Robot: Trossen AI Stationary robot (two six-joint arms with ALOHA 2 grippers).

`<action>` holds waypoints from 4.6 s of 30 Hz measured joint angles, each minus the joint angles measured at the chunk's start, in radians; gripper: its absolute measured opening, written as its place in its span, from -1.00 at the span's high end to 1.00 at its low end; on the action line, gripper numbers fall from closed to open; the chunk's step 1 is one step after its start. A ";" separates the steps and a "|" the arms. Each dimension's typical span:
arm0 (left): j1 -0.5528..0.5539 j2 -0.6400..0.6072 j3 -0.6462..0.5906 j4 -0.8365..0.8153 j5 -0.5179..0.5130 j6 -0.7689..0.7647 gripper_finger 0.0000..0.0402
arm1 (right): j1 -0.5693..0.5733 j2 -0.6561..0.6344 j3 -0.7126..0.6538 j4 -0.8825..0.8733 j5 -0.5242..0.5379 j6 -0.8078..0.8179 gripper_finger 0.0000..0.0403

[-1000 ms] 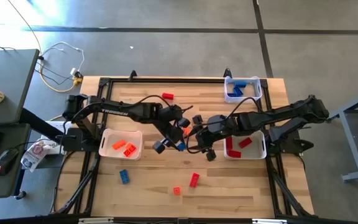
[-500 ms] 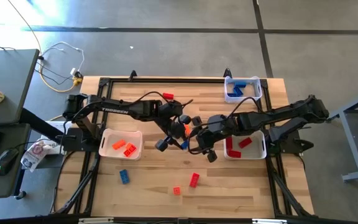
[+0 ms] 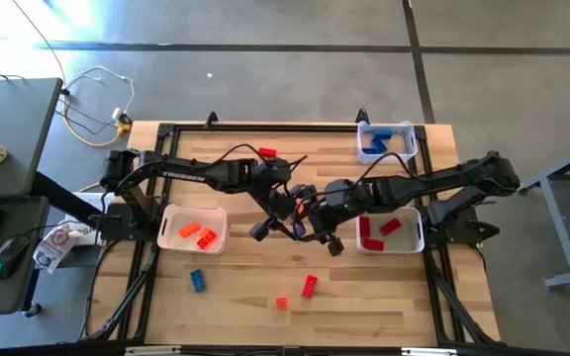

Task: Sort & place blocks by color
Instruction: Put the blue game piece into the transparent bin, then put the orange game piece into the white bin

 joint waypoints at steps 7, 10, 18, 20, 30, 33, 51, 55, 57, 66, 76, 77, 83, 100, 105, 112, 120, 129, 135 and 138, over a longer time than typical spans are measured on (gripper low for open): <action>0.002 0.002 -0.001 0.010 0.000 -0.002 0.44 | -0.001 0.006 0.001 0.002 0.000 0.015 0.22; 0.002 0.002 -0.002 0.010 0.003 0.002 0.43 | -0.001 0.006 0.000 -0.003 -0.012 0.015 0.46; 0.002 0.002 -0.003 0.013 0.003 0.023 0.34 | 0.000 0.006 0.001 -0.018 -0.020 -0.005 0.63; 0.002 0.002 -0.003 0.011 -0.006 0.041 0.33 | 0.000 0.006 0.001 -0.020 -0.008 -0.010 0.63; 0.000 0.002 -0.002 -0.020 -0.205 0.076 0.29 | -0.003 0.009 0.000 -0.081 0.084 0.026 0.63; 0.000 0.001 -0.001 -0.038 -0.269 0.081 0.20 | -0.008 0.010 0.000 -0.101 0.128 0.059 0.63; 0.028 -0.003 0.004 -0.206 -0.858 0.016 -0.09 | -0.114 0.012 -0.002 -0.376 0.359 0.278 0.63; 0.062 -0.003 0.004 -0.237 -0.866 -0.014 -0.09 | -0.154 0.012 -0.002 -0.425 0.393 0.301 0.63; 0.079 -0.003 0.003 -0.259 -0.859 -0.030 -0.09 | -0.173 0.011 -0.002 -0.458 0.428 0.315 0.63; 0.158 -0.002 0.002 -0.305 -0.855 -0.073 -0.09 | -0.284 0.010 -0.002 -0.606 0.533 0.390 0.63; 0.208 -0.001 0.001 -0.312 -0.875 -0.075 -0.09 | -0.423 0.009 -0.002 -0.670 0.533 0.361 0.63; 0.215 -0.001 0.001 -0.311 -0.890 -0.075 -0.09 | -0.433 0.009 -0.002 -0.670 0.533 0.356 0.63; 0.253 -0.001 0.001 -0.311 -0.972 -0.090 -0.09 | -0.506 0.009 -0.001 -0.687 0.550 0.360 0.63; 0.279 -0.001 0.000 -0.311 -0.974 -0.091 -0.09 | -0.783 0.009 -0.001 -0.703 0.630 0.349 0.63; 0.276 0.000 0.000 -0.326 -0.974 -0.111 -0.08 | -0.865 0.009 -0.001 -0.703 0.630 0.464 0.63; 0.258 0.000 0.000 -0.425 -0.919 -0.162 -0.09 | -0.937 0.022 0.000 -0.703 0.581 0.618 0.63; 0.207 -0.003 -0.001 -0.514 -0.746 -0.158 -0.09 | -0.957 0.121 0.000 -0.702 0.649 0.640 0.63; 0.178 -0.096 -0.061 -0.544 -0.739 -0.185 -0.09 | -0.957 0.177 0.000 -0.702 0.636 0.610 0.20; 0.178 -0.210 -0.110 -0.546 -0.749 -0.231 -0.09 | -0.956 0.176 0.000 -0.715 0.628 0.622 0.05; 0.177 -0.265 -0.127 -0.550 -0.759 -0.272 -0.09 | -0.955 0.155 0.000 -0.725 0.616 0.660 0.04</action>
